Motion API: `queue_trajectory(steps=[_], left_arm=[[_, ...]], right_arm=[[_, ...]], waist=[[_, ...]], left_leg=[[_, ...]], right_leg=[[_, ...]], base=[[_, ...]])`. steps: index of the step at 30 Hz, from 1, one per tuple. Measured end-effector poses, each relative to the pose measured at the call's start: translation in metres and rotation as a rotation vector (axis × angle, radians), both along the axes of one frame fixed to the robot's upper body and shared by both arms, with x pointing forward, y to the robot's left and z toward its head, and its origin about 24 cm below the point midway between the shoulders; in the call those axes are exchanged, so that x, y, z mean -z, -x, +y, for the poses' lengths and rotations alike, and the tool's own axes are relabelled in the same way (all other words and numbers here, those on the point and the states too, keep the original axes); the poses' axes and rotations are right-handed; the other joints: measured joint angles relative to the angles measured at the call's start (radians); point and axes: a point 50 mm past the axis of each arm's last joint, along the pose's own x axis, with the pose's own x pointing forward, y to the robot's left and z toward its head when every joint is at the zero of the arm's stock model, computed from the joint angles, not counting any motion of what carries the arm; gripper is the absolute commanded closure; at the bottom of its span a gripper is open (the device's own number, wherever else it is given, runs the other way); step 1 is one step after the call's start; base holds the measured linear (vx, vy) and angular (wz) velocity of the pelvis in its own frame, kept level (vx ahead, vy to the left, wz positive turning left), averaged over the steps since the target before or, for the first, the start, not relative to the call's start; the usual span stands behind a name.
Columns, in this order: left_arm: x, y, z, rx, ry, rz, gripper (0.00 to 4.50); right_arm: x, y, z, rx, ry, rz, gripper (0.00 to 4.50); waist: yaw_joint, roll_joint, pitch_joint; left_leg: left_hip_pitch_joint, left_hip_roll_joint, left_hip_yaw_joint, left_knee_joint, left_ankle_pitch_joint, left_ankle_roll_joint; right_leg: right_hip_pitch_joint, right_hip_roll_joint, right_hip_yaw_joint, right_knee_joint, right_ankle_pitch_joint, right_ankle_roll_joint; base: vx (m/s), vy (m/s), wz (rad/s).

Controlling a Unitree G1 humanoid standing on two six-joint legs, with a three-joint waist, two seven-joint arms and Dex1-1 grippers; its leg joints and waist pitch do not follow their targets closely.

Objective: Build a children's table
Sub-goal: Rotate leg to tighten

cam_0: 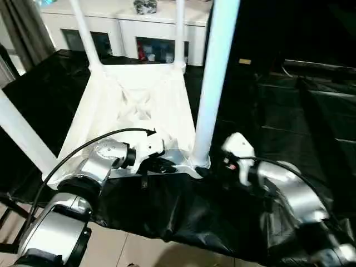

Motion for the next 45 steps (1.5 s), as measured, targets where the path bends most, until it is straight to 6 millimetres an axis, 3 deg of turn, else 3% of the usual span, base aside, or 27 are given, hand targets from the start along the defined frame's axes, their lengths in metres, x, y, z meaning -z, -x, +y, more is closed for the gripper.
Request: queue_trajectory(steps=[18,28,31,34,38,42,43,45], left_arm=[[-0.003,0.003,0.005,-0.004,-0.007,0.021,4.50],[-0.002,0.002,0.006,-0.028,-0.013,0.042,4.50],[0.000,-0.001,-0.007,-0.071,-0.012,0.020,4.50],[0.003,-0.005,-0.026,-0.142,-0.014,-0.007,4.50],[0.008,-0.008,-0.048,-0.233,-0.012,-0.035,4.50],[0.010,-0.009,-0.053,-0.262,-0.017,-0.048,4.50],[0.009,-0.009,-0.053,-0.262,-0.017,-0.051,4.50],[0.009,-0.009,-0.053,-0.259,-0.016,-0.055,4.50]], right_arm=[[0.008,-0.011,0.017,-0.114,-0.008,0.031,1.65],[0.013,-0.013,0.020,-0.102,-0.054,0.041,1.76],[0.017,-0.015,0.022,0.019,-0.085,0.026,1.76],[0.027,-0.015,0.025,0.227,-0.125,0.019,1.76],[0.033,-0.020,0.031,0.478,-0.148,0.013,1.76],[0.035,-0.022,0.038,0.565,-0.164,0.000,1.76],[0.035,-0.022,0.038,0.566,-0.168,-0.008,1.21],[0.034,-0.022,0.038,0.562,-0.174,-0.015,1.07]], waist=[[-0.010,-0.009,0.000],[-0.013,-0.014,-0.001],[-0.012,-0.018,-0.002],[-0.009,-0.023,-0.012],[-0.009,-0.018,-0.019],[-0.010,-0.016,-0.022],[-0.010,-0.016,-0.021],[-0.010,-0.016,-0.021]], left_leg=[[0.000,0.000,0.002,-0.002,0.000,0.000],[0.003,0.001,0.002,-0.002,0.000,0.000],[0.004,0.001,0.003,-0.002,0.000,0.000],[0.006,0.000,0.003,-0.002,0.000,0.000],[0.007,-0.002,0.003,-0.002,0.000,0.000],[0.008,-0.002,0.001,-0.002,0.000,0.000],[0.007,-0.002,0.001,-0.002,0.000,0.000],[0.006,-0.002,0.001,-0.002,0.000,0.000]], right_leg=[[-0.002,0.000,0.000,0.000,0.000,0.000],[-0.002,0.000,0.000,0.001,0.000,-0.001],[-0.001,0.000,0.001,0.000,0.000,-0.001],[0.001,0.000,0.001,-0.002,-0.002,0.004],[0.005,-0.001,0.002,-0.008,-0.003,0.005],[0.006,-0.002,0.001,-0.009,-0.003,0.006],[0.005,-0.002,0.001,-0.010,-0.003,0.006],[0.003,-0.002,0.001,-0.010,-0.003,0.006]], base=[[0.000,0.000,0.00],[0.000,0.000,0.00],[0.000,0.000,0.00],[0.000,0.000,0.00],[0.000,0.000,0.00],[0.000,0.000,0.00],[0.000,0.000,0.00],[0.000,0.000,0.00]])
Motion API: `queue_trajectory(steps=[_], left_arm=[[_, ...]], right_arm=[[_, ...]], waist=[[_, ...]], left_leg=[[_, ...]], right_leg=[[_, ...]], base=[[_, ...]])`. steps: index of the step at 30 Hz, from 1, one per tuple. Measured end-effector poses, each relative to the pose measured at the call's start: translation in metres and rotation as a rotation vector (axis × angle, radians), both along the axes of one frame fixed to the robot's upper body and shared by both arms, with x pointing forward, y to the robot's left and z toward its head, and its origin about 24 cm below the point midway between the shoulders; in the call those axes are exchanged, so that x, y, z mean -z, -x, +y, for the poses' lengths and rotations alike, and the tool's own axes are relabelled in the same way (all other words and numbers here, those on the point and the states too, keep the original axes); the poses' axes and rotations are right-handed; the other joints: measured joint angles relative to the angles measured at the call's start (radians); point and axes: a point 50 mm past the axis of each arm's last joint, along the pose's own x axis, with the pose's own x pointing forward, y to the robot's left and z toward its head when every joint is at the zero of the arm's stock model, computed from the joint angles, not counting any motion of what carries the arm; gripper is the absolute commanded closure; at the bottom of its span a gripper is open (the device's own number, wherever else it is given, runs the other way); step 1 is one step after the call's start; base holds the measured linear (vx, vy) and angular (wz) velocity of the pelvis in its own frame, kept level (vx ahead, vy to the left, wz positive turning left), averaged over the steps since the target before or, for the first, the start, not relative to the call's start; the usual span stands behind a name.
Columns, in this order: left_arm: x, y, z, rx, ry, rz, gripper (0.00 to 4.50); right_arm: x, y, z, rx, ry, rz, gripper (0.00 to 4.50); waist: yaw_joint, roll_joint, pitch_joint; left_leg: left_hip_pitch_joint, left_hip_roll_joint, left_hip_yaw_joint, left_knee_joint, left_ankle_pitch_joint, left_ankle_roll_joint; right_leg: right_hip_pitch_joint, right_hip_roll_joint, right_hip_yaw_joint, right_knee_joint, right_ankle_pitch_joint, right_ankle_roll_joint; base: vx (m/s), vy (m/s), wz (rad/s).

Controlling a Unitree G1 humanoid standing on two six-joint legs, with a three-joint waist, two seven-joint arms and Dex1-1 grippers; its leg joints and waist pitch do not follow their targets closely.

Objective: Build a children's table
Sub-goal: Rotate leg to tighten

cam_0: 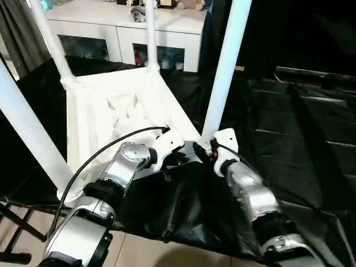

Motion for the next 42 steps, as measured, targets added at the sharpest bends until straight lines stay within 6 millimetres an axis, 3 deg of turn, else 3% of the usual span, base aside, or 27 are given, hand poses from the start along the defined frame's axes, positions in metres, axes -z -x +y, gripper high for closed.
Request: queue_trajectory(steps=[6,10,16,22,27,38,42], left_arm=[[-0.004,0.006,0.007,0.078,0.056,-0.020,4.50],[-0.006,0.013,0.020,0.179,0.059,-0.006,4.50],[-0.009,0.020,0.038,0.281,0.056,0.045,4.50],[-0.011,0.025,0.049,0.369,0.037,0.083,4.50],[-0.013,0.025,0.052,0.394,0.014,0.087,4.50],[-0.015,0.021,0.051,0.420,-0.034,0.113,4.50],[-0.013,0.013,0.041,0.297,-0.036,0.082,4.50]], right_arm=[[-0.013,0.001,-0.021,-0.256,0.016,-0.027,0.67],[-0.025,0.006,-0.022,-0.466,0.039,-0.054,0.67],[-0.024,0.016,-0.031,-0.703,0.086,-0.007,0.67],[-0.022,0.022,-0.034,-0.860,0.135,0.049,1.25],[-0.024,0.020,-0.032,-0.898,0.138,0.060,1.68],[-0.022,0.020,-0.029,-0.918,0.107,0.079,1.78],[-0.013,0.016,-0.026,-0.680,0.057,0.038,1.78]], waist=[[0.008,-0.002,0.001],[0.015,-0.002,0.001],[0.027,-0.007,0.005],[0.030,-0.014,0.009],[0.030,-0.015,0.009],[0.033,-0.014,0.009],[0.030,-0.014,0.009]], left_leg=[[-0.004,0.000,0.000,-0.003,-0.001,0.002],[-0.006,0.001,0.000,-0.013,-0.002,0.002],[-0.004,0.001,0.001,-0.013,-0.002,0.002],[-0.002,0.001,0.001,-0.012,-0.002,0.002],[-0.002,0.001,0.001,-0.013,-0.002,0.002],[-0.001,0.002,0.002,-0.012,-0.002,0.002],[0.001,0.003,0.003,-0.012,0.000,-0.001]], right_leg=[[-0.006,0.000,0.000,0.001,0.004,-0.005],[-0.007,0.001,-0.002,0.001,0.000,-0.005],[-0.007,0.001,-0.002,0.001,-0.002,-0.005],[-0.007,0.001,-0.002,0.001,-0.002,-0.006],[-0.007,0.001,-0.003,0.001,-0.002,-0.006],[-0.006,0.001,-0.003,0.002,-0.002,-0.006],[-0.002,0.001,-0.002,0.002,-0.001,-0.007]], base=[[0.000,0.000,0.00],[0.000,0.000,0.00],[0.000,0.000,0.00],[0.000,0.000,0.00],[0.000,0.000,0.00],[0.000,0.000,0.00],[0.000,0.000,0.00]])
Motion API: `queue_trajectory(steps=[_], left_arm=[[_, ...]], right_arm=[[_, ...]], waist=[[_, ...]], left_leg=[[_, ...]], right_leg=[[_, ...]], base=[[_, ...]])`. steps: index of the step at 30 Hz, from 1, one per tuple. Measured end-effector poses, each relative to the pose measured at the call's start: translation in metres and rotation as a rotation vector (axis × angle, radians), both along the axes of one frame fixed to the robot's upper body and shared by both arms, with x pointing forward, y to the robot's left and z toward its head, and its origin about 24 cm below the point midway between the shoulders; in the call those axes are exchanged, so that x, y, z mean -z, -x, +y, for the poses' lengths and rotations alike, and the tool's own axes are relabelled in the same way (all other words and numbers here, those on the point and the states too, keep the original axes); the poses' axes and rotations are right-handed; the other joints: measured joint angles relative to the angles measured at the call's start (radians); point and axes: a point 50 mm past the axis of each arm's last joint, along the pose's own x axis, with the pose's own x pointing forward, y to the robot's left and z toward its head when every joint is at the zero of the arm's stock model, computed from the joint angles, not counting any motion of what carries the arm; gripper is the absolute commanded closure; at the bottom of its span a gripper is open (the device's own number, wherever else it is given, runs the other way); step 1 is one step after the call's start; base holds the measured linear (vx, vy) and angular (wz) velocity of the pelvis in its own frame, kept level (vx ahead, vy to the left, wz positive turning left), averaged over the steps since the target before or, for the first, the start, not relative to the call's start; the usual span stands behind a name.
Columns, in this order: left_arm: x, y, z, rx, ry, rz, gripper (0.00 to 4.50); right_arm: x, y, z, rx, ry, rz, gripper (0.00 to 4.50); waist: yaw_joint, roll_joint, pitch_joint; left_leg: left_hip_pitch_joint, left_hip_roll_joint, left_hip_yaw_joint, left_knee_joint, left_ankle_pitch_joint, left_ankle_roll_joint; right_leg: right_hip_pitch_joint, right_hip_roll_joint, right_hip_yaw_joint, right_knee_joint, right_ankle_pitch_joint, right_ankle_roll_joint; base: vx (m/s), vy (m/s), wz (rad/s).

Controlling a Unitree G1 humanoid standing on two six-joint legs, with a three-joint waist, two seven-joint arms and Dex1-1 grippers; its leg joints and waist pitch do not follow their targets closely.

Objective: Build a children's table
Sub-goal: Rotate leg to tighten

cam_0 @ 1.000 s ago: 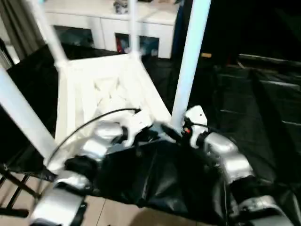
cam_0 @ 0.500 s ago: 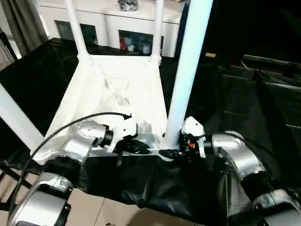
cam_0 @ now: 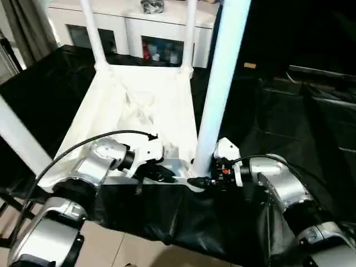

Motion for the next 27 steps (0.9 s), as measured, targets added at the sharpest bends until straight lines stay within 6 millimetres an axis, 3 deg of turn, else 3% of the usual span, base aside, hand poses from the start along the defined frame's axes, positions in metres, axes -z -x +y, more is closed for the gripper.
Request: queue_trajectory(steps=[6,10,12,14,18,20,27], left_arm=[[0.002,-0.009,-0.020,-0.146,0.002,-0.041,4.50],[0.005,-0.012,-0.036,-0.226,0.009,-0.074,4.50],[0.006,-0.012,-0.038,-0.235,0.006,-0.084,4.50],[0.006,-0.012,-0.038,-0.234,0.003,-0.088,4.50],[0.005,-0.011,-0.039,-0.211,0.014,-0.091,4.50],[0.005,-0.008,-0.034,-0.174,0.023,-0.077,4.50],[0.000,0.000,-0.013,-0.050,0.024,-0.062,4.50]], right_arm=[[0.009,-0.011,0.009,0.376,-0.046,-0.022,1.78],[0.014,-0.016,0.022,0.608,-0.063,-0.006,1.78],[0.014,-0.016,0.025,0.637,-0.051,-0.019,1.78],[0.013,-0.016,0.025,0.633,-0.046,-0.033,1.22],[0.011,-0.016,0.020,0.581,-0.062,-0.030,0.89],[0.008,-0.015,0.012,0.457,-0.040,-0.038,0.63],[-0.002,-0.006,-0.006,0.120,0.016,-0.036,0.63]], waist=[[-0.023,-0.001,0.000],[-0.029,-0.002,-0.003],[-0.030,-0.003,-0.004],[-0.030,-0.004,-0.005],[-0.028,-0.004,-0.005],[-0.026,-0.004,-0.004],[-0.017,-0.003,-0.004]], left_leg=[[0.000,-0.001,-0.001,0.001,0.001,-0.001],[0.001,-0.002,-0.003,0.000,0.001,-0.001],[0.001,-0.002,-0.004,0.000,0.001,-0.001],[0.001,-0.003,-0.004,0.000,0.001,-0.001],[-0.001,-0.003,-0.004,0.000,0.001,-0.001],[-0.003,-0.003,-0.004,0.000,0.001,-0.001],[-0.004,-0.002,-0.003,-0.011,0.000,-0.001]], right_leg=[[-0.001,0.000,0.000,-0.003,-0.003,0.005],[-0.001,0.000,0.000,-0.003,-0.003,0.005],[-0.001,0.000,0.000,-0.003,-0.003,0.005],[-0.001,0.000,0.000,-0.004,-0.003,0.005],[-0.003,0.000,0.000,-0.004,-0.002,0.005],[-0.004,0.000,0.000,-0.004,-0.001,0.004],[-0.005,0.001,-0.002,-0.003,-0.004,-0.001]], base=[[0.000,0.000,0.00],[0.000,0.000,0.00],[0.000,0.000,0.00],[0.000,0.000,0.00],[0.000,0.000,0.00],[0.000,0.000,0.00],[0.023,-0.005,0.02]])
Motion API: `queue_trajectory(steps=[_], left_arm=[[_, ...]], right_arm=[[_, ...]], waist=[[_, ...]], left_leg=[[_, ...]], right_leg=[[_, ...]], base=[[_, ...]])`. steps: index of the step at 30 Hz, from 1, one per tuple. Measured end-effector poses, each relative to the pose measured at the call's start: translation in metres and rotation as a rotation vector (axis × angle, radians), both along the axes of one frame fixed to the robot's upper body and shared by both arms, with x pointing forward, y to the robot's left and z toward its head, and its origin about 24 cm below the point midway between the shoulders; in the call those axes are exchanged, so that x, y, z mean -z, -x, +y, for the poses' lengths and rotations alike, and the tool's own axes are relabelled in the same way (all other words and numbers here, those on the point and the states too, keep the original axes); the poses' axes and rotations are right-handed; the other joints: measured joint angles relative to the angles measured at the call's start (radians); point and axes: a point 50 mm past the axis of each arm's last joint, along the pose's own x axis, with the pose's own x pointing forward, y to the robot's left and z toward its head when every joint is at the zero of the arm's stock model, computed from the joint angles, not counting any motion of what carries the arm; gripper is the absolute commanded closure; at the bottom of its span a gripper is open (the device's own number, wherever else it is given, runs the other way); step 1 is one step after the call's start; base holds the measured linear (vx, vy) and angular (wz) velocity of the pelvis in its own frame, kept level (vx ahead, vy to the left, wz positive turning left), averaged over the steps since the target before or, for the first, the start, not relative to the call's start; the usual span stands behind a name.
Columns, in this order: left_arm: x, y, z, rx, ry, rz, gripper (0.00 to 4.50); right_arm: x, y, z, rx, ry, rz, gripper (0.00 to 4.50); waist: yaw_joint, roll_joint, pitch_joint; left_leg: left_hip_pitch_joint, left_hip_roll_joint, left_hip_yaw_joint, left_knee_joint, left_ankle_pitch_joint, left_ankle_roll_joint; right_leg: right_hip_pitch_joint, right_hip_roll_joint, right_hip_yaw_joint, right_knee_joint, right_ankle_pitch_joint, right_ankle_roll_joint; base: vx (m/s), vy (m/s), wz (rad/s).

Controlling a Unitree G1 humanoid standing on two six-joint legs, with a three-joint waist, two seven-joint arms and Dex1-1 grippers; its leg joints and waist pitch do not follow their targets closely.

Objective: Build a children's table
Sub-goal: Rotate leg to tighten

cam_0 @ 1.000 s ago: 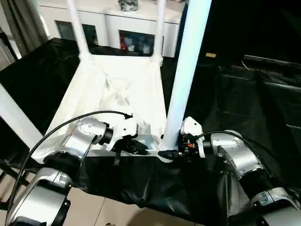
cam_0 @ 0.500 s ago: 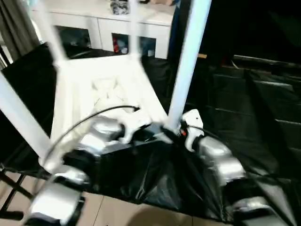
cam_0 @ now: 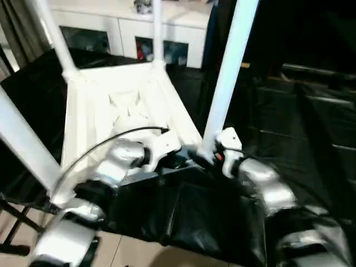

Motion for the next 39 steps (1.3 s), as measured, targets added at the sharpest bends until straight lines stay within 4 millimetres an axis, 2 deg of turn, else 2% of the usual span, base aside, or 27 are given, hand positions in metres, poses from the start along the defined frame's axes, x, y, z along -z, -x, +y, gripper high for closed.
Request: queue_trajectory(steps=[3,6,8,11,13,14,18,24,27,30,33,39], left_arm=[[-0.001,0.003,0.009,0.054,-0.016,0.007,4.50],[-0.002,0.006,0.014,0.108,-0.036,0.013,4.50],[-0.002,0.008,0.018,0.137,-0.038,0.023,4.50],[-0.003,0.010,0.022,0.163,-0.038,0.044,4.50],[-0.003,0.011,0.023,0.182,-0.035,0.053,4.50],[-0.003,0.011,0.024,0.189,-0.035,0.053,4.50],[-0.004,0.011,0.024,0.196,-0.036,0.051,4.50],[-0.003,0.011,0.026,0.182,-0.031,0.069,4.50],[-0.001,0.009,0.027,0.147,-0.021,0.087,4.50],[0.001,0.003,0.025,0.026,0.002,0.076,4.50],[0.002,-0.004,0.013,-0.072,0.013,0.044,4.50],[0.007,-0.009,-0.012,-0.196,0.034,-0.007,4.50]], right_arm=[[-0.002,0.005,-0.004,-0.123,0.011,0.022,0.63],[-0.003,0.010,-0.008,-0.217,0.016,0.048,0.97],[-0.004,0.011,-0.008,-0.260,0.019,0.059,1.00],[-0.006,0.010,-0.004,-0.314,0.023,0.069,1.38],[-0.008,0.010,-0.002,-0.350,0.023,0.071,1.47],[-0.008,0.010,-0.001,-0.358,0.022,0.073,1.63],[-0.008,0.011,-0.001,-0.365,0.018,0.077,1.80],[-0.007,0.011,0.001,-0.353,0.010,0.079,1.83],[-0.004,0.011,0.004,-0.297,-0.008,0.067,1.83],[0.003,0.006,0.012,-0.093,-0.051,0.039,1.84],[0.008,-0.001,0.017,0.127,-0.078,0.022,1.84],[0.013,-0.008,0.030,0.416,-0.090,0.006,1.84]], waist=[[0.008,0.000,0.000],[0.016,0.000,0.000],[0.017,0.000,0.000],[0.018,-0.001,0.000],[0.020,-0.001,0.000],[0.021,-0.001,0.000],[0.021,-0.001,0.000],[0.021,-0.001,0.000],[0.017,-0.001,0.000],[0.005,-0.002,0.000],[-0.010,-0.002,0.000],[-0.011,-0.001,-0.001]], left_leg=[[0.001,0.001,0.000,-0.001,0.000,0.000],[0.002,0.001,0.001,0.000,0.000,0.000],[0.003,0.001,0.002,0.001,0.000,-0.001],[0.002,0.001,0.002,0.001,0.000,-0.001],[0.002,0.002,0.002,0.001,0.000,-0.001],[0.002,0.002,0.002,0.001,0.000,-0.001],[0.002,0.002,0.003,0.001,0.000,-0.001],[0.002,0.002,0.003,0.001,0.000,-0.001],[0.004,0.002,0.003,0.001,0.001,-0.002],[0.005,0.002,0.003,0.001,0.002,-0.004],[0.005,0.002,0.002,0.001,0.004,-0.006],[0.010,0.001,0.001,0.001,0.004,-0.006]], right_leg=[[0.000,0.000,-0.001,0.000,0.000,0.000],[0.002,0.000,0.000,0.000,0.000,0.000],[0.002,0.000,0.000,0.000,0.000,0.000],[0.002,0.000,0.000,0.001,0.000,0.000],[0.001,0.000,0.000,0.001,0.000,0.000],[0.001,0.000,0.000,0.001,-0.001,0.000],[0.001,0.000,0.000,0.001,-0.001,0.000],[0.001,0.000,0.000,0.001,-0.001,0.000],[0.002,0.000,0.000,0.002,0.000,0.000],[0.002,0.000,0.001,0.002,0.001,0.000],[0.001,0.000,0.001,0.001,0.000,0.003],[0.003,0.000,0.001,0.000,-0.001,0.003]], base=[[0.000,0.000,0.00],[0.000,0.000,0.00],[0.000,0.000,0.00],[0.000,0.000,0.00],[0.000,0.000,0.00],[0.000,0.000,0.00],[0.000,0.000,0.00],[0.000,0.000,0.00],[0.000,0.000,0.00],[0.000,0.000,0.00],[0.000,0.000,0.00],[0.000,0.000,0.00]])
